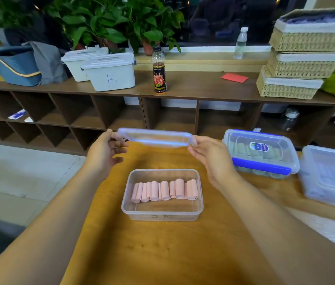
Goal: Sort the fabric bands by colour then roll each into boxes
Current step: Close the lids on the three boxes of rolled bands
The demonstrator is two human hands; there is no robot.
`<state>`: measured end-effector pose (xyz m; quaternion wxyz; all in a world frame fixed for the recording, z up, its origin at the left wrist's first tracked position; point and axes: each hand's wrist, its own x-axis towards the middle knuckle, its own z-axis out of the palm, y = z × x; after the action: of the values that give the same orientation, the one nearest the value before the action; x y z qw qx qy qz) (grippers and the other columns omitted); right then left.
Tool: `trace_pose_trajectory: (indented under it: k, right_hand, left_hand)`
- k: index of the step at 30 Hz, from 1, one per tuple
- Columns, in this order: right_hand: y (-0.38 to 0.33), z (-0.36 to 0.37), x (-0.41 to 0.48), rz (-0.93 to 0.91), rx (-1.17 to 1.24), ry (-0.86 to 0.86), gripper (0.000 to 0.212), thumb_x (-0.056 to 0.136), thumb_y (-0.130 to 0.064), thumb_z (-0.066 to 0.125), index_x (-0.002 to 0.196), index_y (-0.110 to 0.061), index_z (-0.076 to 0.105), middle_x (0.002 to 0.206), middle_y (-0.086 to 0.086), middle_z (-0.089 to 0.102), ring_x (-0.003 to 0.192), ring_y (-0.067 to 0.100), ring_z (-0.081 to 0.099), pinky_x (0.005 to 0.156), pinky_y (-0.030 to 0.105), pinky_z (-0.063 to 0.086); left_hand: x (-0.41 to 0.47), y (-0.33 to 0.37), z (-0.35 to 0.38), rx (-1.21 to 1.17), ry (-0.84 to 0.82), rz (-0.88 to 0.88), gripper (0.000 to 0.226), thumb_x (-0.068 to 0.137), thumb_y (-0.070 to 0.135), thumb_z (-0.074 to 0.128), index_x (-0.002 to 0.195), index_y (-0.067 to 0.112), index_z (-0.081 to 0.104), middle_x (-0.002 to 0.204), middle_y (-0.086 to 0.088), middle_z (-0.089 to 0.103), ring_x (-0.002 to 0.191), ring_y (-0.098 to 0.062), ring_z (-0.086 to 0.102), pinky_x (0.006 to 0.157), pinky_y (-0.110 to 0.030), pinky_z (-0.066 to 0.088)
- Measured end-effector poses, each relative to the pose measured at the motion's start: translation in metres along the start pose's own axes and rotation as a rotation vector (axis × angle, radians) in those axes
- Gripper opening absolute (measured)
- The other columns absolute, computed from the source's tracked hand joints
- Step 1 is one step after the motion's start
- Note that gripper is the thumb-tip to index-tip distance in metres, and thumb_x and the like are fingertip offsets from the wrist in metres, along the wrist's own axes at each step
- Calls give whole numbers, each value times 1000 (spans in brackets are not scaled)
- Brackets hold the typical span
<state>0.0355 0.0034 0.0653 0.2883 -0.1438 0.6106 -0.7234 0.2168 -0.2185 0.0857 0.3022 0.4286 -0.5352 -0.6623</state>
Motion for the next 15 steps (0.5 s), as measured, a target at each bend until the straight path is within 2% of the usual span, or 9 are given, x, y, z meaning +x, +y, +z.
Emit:
trace_pose_trajectory:
  k: [1,3,6,8,10,12,15]
  right_hand:
    - [-4,0,-8,-10,78,-7,23,104,-10,59,118,-11,77,115,2,80,110,17,76,98,33,60]
    - [-8,-3,-25,-55,71,-3,21,104,-12,61,116,-13,78,115,2,80,113,16,75,98,35,59]
    - [-2,-11,-51,-88,-12,7,20,99,-9,71,114,-18,79,114,-1,80,111,15,74,93,33,61]
    - [8,-19,-64,-75,-36,-10,24,95,-4,74,113,-20,79,114,-3,80,109,18,75,91,36,62]
    - [19,-26,-73,-83,-119,-35,30,94,0,74,112,-24,80,113,-8,79,108,18,75,94,42,62]
    - [27,-32,-78,-88,-203,-23,33,93,0,75,112,-27,80,114,-11,79,107,17,74,98,48,61]
    - [38,-34,-84,-105,-293,-13,36,93,-2,74,113,-31,79,114,-14,78,108,12,73,99,50,60]
  left_hand:
    - [-7,0,-6,-26,-3,-5,34,106,46,54,101,17,71,92,-8,72,84,-22,64,71,-38,50]
    - [-27,-4,-16,67,-41,37,35,106,46,58,103,14,71,90,-7,70,81,-21,66,73,-39,53]
    - [-57,-16,-32,124,-103,117,18,105,32,64,99,15,67,82,-4,66,72,-17,62,64,-34,49]
    - [-71,-26,-43,139,-117,120,10,103,23,65,97,16,61,74,-1,62,65,-17,58,59,-33,46]
    - [-78,-37,-51,187,-131,102,13,98,23,69,104,15,61,71,-2,59,64,-19,56,59,-35,45]
    - [-81,-51,-54,217,-146,85,26,95,26,71,119,19,64,74,-9,55,69,-25,53,61,-38,40]
    - [-85,-66,-56,289,-174,96,20,103,20,65,121,23,71,71,-8,54,68,-25,50,57,-35,36]
